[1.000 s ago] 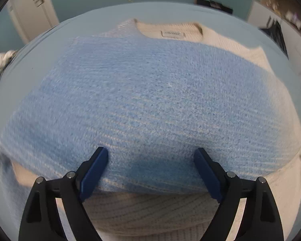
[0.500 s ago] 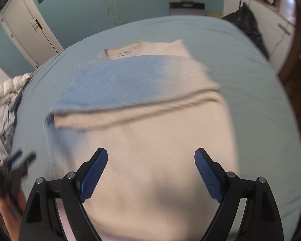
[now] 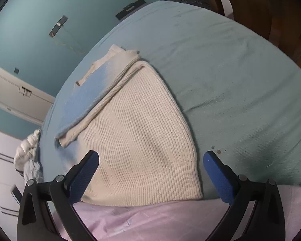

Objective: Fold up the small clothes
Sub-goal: 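Grasp the white hem of the sweater with both tools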

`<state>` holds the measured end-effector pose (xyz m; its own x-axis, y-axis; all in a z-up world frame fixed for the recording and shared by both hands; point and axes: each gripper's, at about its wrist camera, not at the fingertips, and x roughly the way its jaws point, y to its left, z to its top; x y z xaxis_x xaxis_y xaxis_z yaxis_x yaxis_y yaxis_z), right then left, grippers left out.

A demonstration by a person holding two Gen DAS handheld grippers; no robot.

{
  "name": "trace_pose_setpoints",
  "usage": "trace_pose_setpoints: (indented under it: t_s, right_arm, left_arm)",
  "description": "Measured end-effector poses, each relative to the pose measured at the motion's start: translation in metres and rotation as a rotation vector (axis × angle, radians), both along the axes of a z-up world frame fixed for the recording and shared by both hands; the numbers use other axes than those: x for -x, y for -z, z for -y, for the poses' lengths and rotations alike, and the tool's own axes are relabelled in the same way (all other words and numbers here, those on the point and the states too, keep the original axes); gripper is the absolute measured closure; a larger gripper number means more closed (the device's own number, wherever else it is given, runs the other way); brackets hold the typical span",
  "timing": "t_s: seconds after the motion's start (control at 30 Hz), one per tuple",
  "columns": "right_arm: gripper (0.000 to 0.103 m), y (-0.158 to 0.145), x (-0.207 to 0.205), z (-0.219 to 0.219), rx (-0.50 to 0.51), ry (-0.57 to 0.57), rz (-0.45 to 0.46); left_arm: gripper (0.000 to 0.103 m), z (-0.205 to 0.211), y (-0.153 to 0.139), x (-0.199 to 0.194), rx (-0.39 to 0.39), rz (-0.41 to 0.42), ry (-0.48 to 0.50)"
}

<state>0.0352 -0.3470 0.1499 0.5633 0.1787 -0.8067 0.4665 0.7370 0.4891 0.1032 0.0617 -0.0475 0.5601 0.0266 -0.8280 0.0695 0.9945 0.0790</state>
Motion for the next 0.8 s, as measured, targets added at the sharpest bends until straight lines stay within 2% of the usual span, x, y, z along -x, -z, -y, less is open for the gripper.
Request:
trace_pose_setpoints:
  t_s: [0.07, 0.13, 0.27, 0.33, 0.5, 0.63, 0.7, 0.8]
  right_arm:
    - [0.001, -0.001, 0.000, -0.004, 0.020, -0.009, -0.016]
    - [0.001, -0.002, 0.004, -0.009, 0.040, -0.025, -0.025]
    - [0.001, -0.005, 0.007, -0.009, 0.065, -0.044, -0.021]
    - [0.001, -0.002, 0.009, -0.005, 0.060, -0.040, -0.034]
    - [0.001, 0.007, 0.011, 0.006, 0.022, -0.013, -0.067]
    - [0.001, 0.007, 0.012, 0.008, 0.010, -0.009, -0.079]
    - [0.001, 0.008, 0.012, 0.007, 0.017, -0.011, -0.082]
    - [0.001, 0.006, 0.013, 0.007, 0.021, -0.013, -0.088]
  left_arm:
    - [0.000, -0.011, -0.004, 0.000, 0.030, -0.038, -0.035]
    - [0.000, -0.026, -0.006, -0.002, 0.093, -0.087, -0.084]
    - [0.000, -0.051, 0.008, -0.016, 0.291, -0.216, -0.139]
    - [0.000, -0.058, 0.026, -0.024, 0.358, -0.286, -0.160]
    - [0.000, -0.048, 0.074, -0.043, 0.451, -0.456, -0.142]
    - [0.000, -0.053, 0.119, -0.047, 0.626, -0.607, -0.225]
    - [0.001, -0.065, 0.135, -0.047, 0.701, -0.633, -0.301]
    - [0.001, -0.069, 0.144, -0.045, 0.745, -0.660, -0.337]
